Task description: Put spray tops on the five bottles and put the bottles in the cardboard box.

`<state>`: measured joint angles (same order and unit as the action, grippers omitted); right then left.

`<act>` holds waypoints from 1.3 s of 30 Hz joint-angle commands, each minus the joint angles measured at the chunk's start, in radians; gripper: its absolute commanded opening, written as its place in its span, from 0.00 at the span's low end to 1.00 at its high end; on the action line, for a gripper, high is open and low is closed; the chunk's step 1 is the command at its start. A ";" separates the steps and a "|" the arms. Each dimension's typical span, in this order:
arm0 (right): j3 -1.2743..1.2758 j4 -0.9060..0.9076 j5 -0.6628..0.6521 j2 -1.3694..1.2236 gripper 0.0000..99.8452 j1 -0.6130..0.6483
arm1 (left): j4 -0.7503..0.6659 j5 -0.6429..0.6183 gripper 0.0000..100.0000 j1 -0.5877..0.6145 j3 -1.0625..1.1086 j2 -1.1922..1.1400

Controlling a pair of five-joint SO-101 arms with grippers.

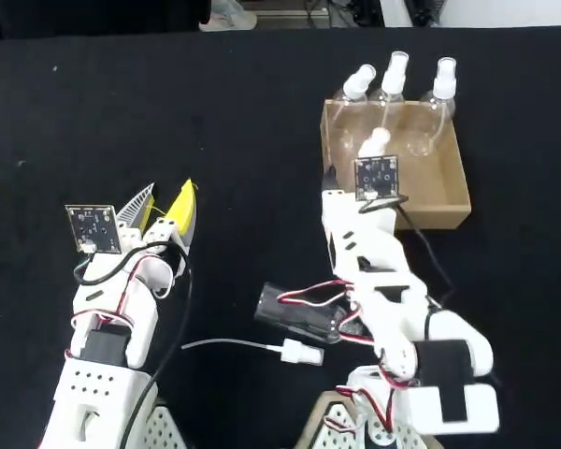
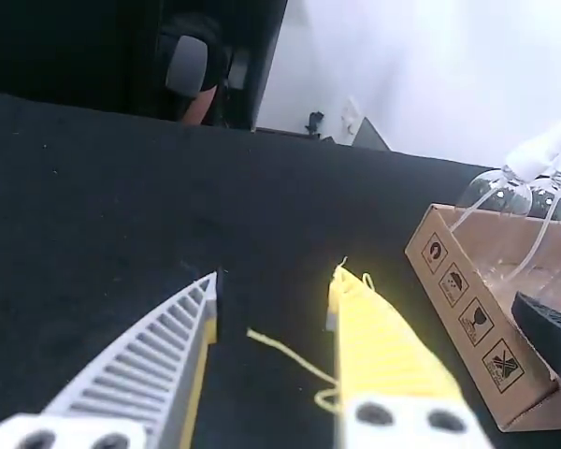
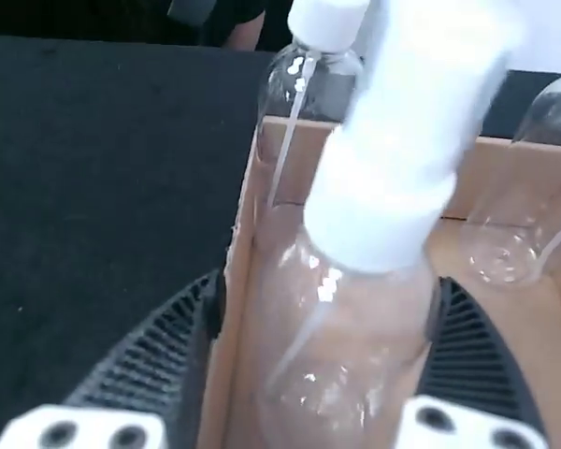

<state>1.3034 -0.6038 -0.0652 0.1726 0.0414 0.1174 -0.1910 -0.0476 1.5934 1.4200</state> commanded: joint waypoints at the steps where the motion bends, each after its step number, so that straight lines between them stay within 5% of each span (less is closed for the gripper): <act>1: 0.019 0.005 -0.003 0.114 0.28 -0.026 | -0.026 -0.008 0.19 0.008 -0.013 0.015; 13: -0.050 0.284 0.000 0.182 0.29 -0.026 | -0.026 -0.008 0.19 0.008 -0.013 0.015; 29: -0.031 0.328 -0.002 0.289 0.29 -0.029 | -0.037 -0.008 0.19 0.007 -0.013 0.015; 39: -0.013 0.689 -0.002 0.587 0.28 -0.083 | -0.069 -0.008 0.19 0.007 -0.004 0.015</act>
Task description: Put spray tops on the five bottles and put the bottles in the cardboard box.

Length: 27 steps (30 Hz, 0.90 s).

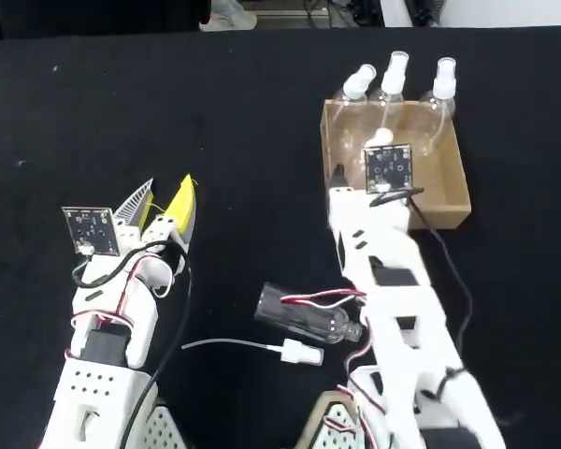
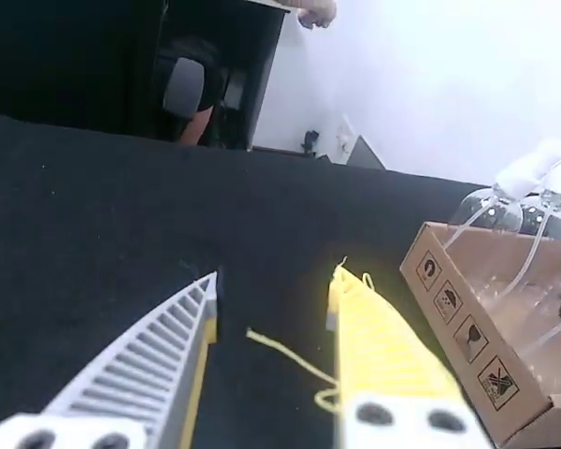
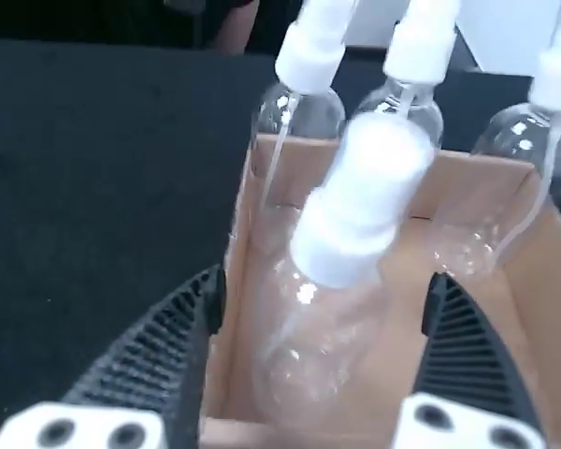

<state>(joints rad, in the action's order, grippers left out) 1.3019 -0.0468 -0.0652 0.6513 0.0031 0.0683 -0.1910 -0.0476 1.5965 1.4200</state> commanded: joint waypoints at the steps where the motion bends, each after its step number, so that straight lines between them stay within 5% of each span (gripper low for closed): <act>1: -0.019 0.184 -0.002 0.143 0.28 -0.052 | -0.020 -0.008 0.19 0.007 -0.007 0.015; 8: -0.038 0.466 -0.009 0.397 0.28 -0.017 | -0.018 -0.008 0.19 0.007 -0.007 0.015; 16: -0.222 0.987 -0.017 0.670 0.28 -0.025 | -0.017 -0.003 0.19 0.008 -0.002 0.009; 22: -0.501 1.201 -0.189 0.710 0.28 -0.008 | -0.017 -0.002 0.19 0.010 0.019 0.015; 27: -0.671 1.438 -0.318 0.527 0.28 0.141 | -0.017 -0.006 0.19 0.018 0.016 0.015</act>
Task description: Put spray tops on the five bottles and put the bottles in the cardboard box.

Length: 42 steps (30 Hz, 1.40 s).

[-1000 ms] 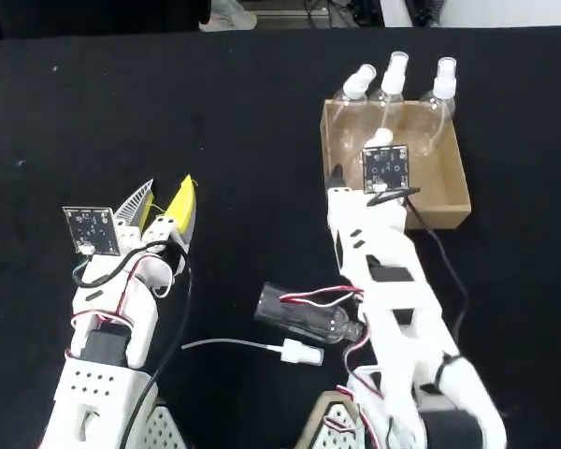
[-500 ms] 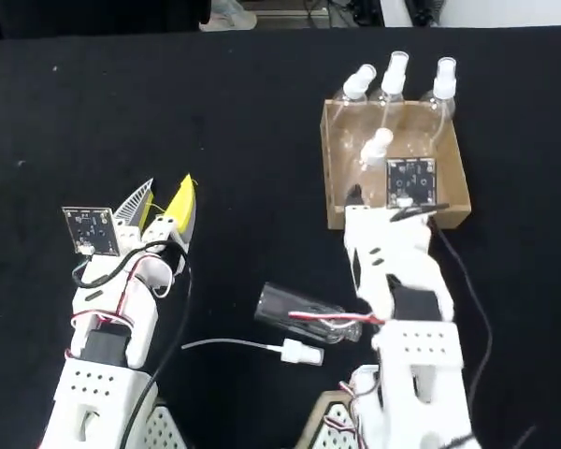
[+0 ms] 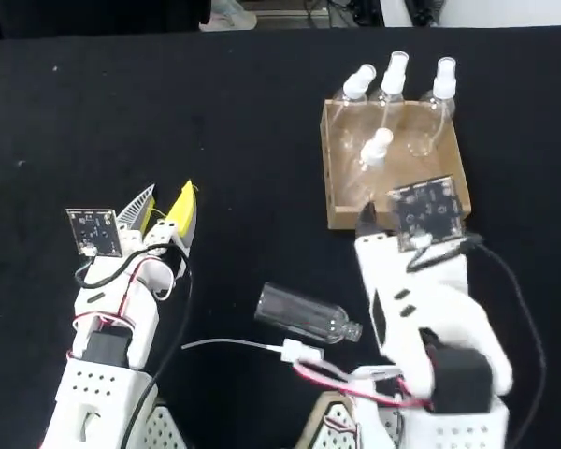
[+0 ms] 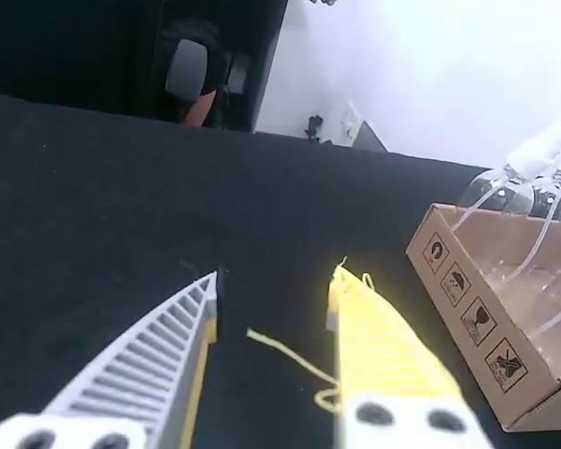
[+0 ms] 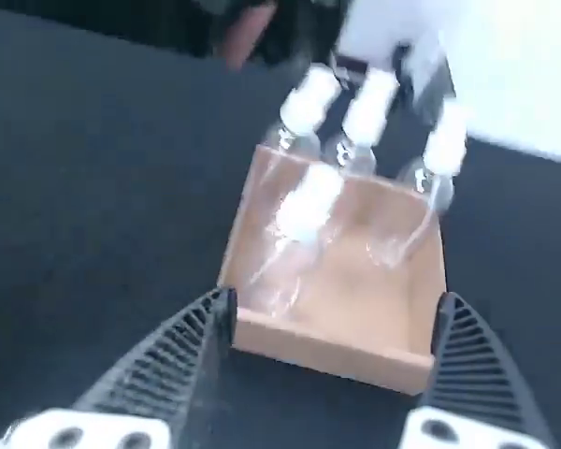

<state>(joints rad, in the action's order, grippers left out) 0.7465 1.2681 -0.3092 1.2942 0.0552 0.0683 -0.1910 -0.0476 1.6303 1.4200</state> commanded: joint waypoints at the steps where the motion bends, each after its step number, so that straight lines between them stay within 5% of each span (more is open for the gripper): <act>1: -0.130 0.169 -0.107 -0.168 0.28 0.133 | -0.017 -0.006 0.19 0.021 -0.019 0.015; 8: -0.087 0.287 -0.238 -0.415 0.28 0.414 | -0.017 -0.009 0.19 0.150 -0.056 0.015; 15: 0.219 0.058 -0.239 -0.495 0.28 0.568 | -0.017 -0.081 0.19 0.179 -0.056 0.015; 25: 0.266 0.084 -0.241 -0.503 0.28 0.568 | -0.017 -0.086 0.19 0.197 -0.059 0.015; 34: 0.458 -0.120 -0.292 -0.504 0.28 0.525 | -0.017 -0.086 0.19 0.199 -0.058 0.015; 40: 0.460 -0.180 -0.293 -0.506 0.01 0.425 | -0.017 -0.089 0.19 0.199 -0.058 0.015; 42: 0.450 -0.181 -0.285 -0.506 0.04 0.407 | -0.017 -0.091 0.19 0.199 -0.058 0.015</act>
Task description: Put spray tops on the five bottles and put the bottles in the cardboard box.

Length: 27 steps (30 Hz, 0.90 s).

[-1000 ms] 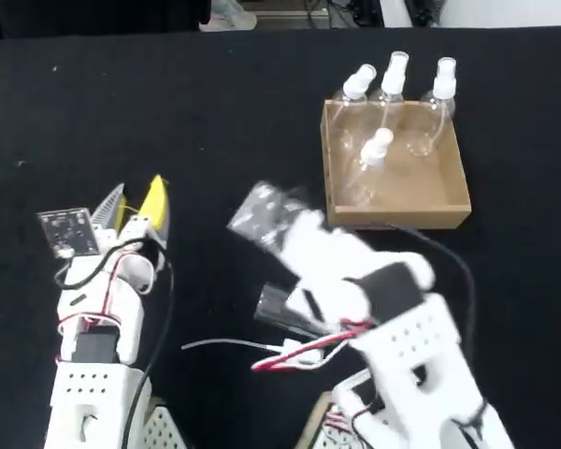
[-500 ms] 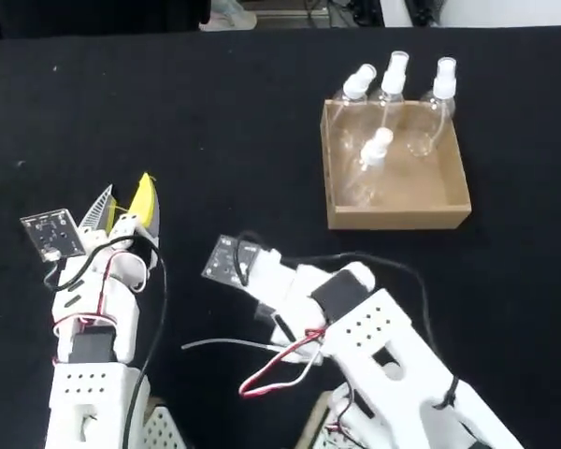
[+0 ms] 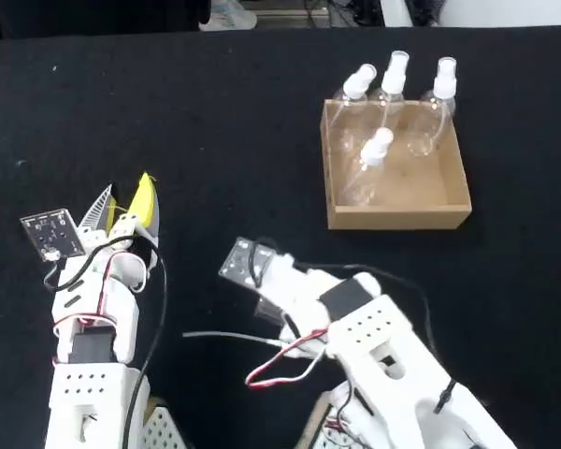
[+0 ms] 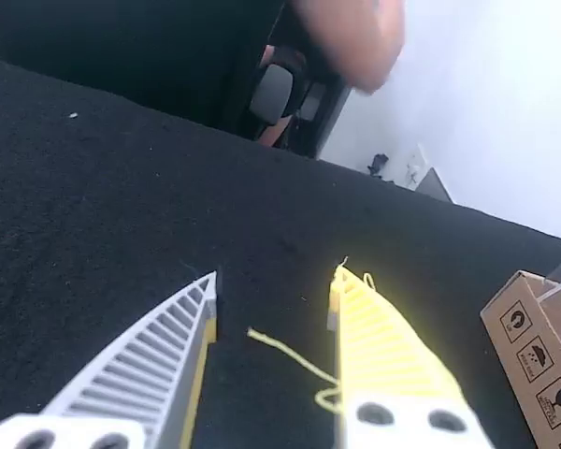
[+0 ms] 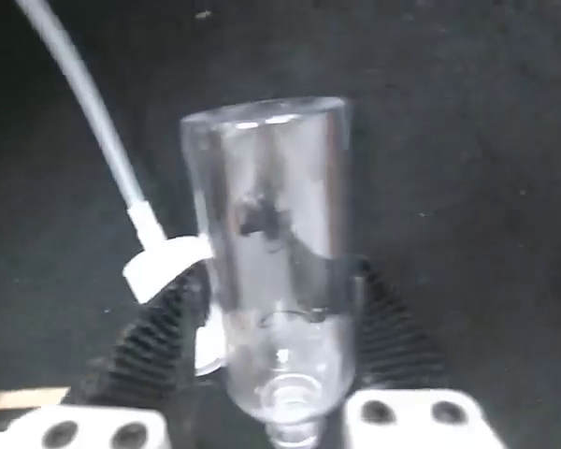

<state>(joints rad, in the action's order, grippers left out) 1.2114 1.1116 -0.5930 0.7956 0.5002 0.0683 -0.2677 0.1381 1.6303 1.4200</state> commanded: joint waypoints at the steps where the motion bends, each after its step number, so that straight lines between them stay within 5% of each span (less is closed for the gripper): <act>1: -0.027 -0.028 0.012 -0.007 0.05 -0.049 | -0.017 -0.014 0.19 0.013 -0.058 0.015; 9: -0.251 -0.184 0.456 -0.013 0.01 -0.080 | -0.017 -0.014 0.19 0.013 -0.058 0.015; 15: -0.292 -0.454 0.683 -0.229 0.01 -0.035 | -0.017 -0.015 0.19 0.030 -0.058 0.015; 20: -0.466 -0.476 0.795 -0.483 0.02 0.031 | -0.020 -0.041 0.19 0.125 -0.084 0.015; 27: -0.680 -0.278 0.852 -0.607 0.33 0.035 | -0.018 -0.146 0.19 0.214 -0.099 0.015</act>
<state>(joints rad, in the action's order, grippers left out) 0.6467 0.7633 0.2463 0.1895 0.5217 0.0683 -0.3813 0.3161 1.6057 1.4200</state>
